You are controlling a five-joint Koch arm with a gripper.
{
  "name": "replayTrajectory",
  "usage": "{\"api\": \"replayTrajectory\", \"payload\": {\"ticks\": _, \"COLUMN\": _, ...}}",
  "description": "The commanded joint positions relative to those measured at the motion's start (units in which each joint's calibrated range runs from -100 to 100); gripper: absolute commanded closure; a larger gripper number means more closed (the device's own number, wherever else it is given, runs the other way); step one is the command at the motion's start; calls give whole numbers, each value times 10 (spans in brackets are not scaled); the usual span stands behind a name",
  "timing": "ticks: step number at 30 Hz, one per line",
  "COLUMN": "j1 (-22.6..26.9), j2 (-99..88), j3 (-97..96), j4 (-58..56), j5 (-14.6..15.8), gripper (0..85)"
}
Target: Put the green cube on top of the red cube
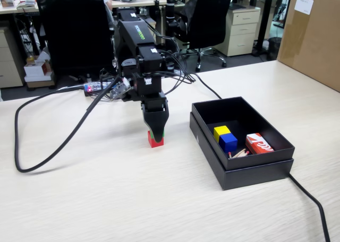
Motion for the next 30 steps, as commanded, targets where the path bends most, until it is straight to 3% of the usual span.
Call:
{"api": "replayTrajectory", "payload": {"ticks": 1, "j1": 0, "j2": -26, "j3": 16, "j4": 12, "j5": -3, "gripper": 414}}
{"api": "replayTrajectory", "payload": {"ticks": 8, "j1": -1, "j2": -118, "j3": 12, "j4": 10, "j5": -10, "gripper": 388}}
{"api": "replayTrajectory", "payload": {"ticks": 17, "j1": -9, "j2": -360, "j3": -64, "j4": 14, "j5": -54, "gripper": 364}}
{"api": "replayTrajectory", "payload": {"ticks": 25, "j1": -27, "j2": -589, "j3": -237, "j4": 54, "j5": -58, "gripper": 362}}
{"api": "replayTrajectory", "payload": {"ticks": 30, "j1": -26, "j2": -662, "j3": -347, "j4": 93, "j5": -37, "gripper": 360}}
